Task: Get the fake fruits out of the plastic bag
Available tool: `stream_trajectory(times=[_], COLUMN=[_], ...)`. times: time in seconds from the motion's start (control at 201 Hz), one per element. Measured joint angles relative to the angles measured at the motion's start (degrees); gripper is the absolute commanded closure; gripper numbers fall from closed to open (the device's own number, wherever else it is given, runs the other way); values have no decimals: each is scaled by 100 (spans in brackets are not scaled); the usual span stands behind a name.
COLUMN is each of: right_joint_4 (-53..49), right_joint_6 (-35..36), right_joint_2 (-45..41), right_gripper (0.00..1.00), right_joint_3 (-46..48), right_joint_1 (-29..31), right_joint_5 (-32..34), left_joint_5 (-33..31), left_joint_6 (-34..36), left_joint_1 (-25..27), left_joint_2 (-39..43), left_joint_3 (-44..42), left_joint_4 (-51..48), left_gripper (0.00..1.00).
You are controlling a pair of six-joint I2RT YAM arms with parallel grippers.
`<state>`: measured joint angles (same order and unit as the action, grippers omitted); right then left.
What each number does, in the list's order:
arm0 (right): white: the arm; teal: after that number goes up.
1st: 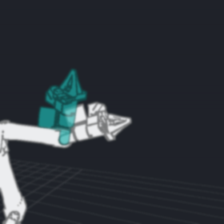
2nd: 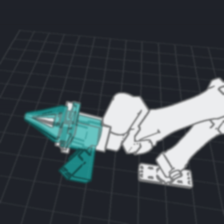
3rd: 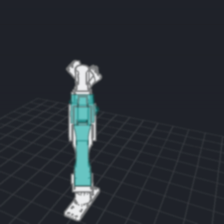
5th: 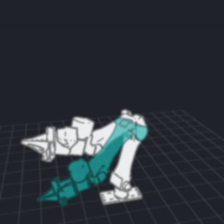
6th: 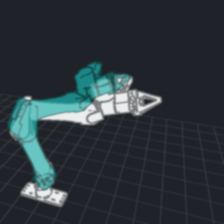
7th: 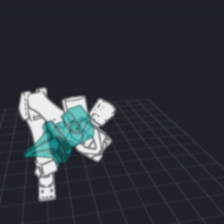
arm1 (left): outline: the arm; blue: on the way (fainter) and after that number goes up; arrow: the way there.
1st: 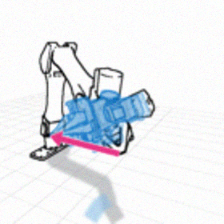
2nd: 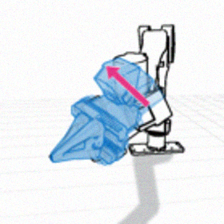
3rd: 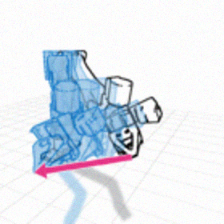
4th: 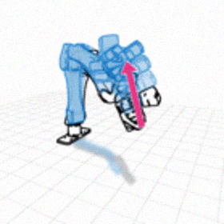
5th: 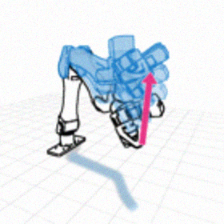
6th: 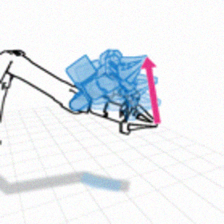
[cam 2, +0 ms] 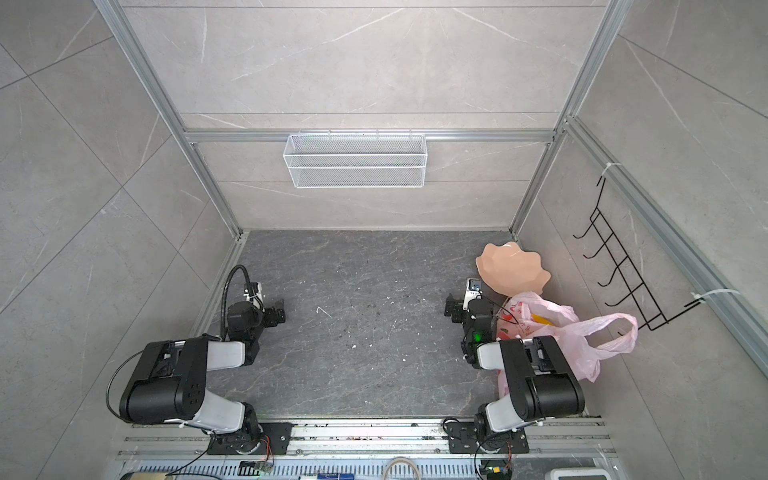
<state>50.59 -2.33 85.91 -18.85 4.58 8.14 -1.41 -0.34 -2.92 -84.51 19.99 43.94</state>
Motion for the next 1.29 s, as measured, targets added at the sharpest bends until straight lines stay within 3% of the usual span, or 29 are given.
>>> stream_trajectory(times=[0.284,0.483,0.637,0.757,0.916,1.081,1.295], right_joint_4=[-1770,-3550,-5132,-6638,-8395,-10491,-11958], right_joint_6=[63,-763,-1504,-2197,-2588,-3156,-3729], right_joint_2=[-2240,-3609,-4339,-4500,-4478,-3987,-3615], right_gripper=[0,0,0,0,0,0,0], right_joint_3=[-466,-1720,-2802,-3858,-5093,-6478,-6623], right_joint_1=[503,647,656,656,658,656,656], right_joint_5=[-195,-708,-778,-356,101,1150,1928], left_joint_5=[-476,-1086,-1049,-688,-92,254,354], left_joint_6=[-289,-1934,-3064,-3526,-3661,-3676,-3672], left_joint_1=[376,459,455,455,457,481,490], left_joint_2=[2275,3528,4028,4299,4393,4129,3812], left_joint_3=[7,411,831,815,815,815,813], left_joint_4=[-1250,-2815,-3842,-4253,-4638,-4924,-4999], left_gripper=[0,0,0,0,0,0,0])
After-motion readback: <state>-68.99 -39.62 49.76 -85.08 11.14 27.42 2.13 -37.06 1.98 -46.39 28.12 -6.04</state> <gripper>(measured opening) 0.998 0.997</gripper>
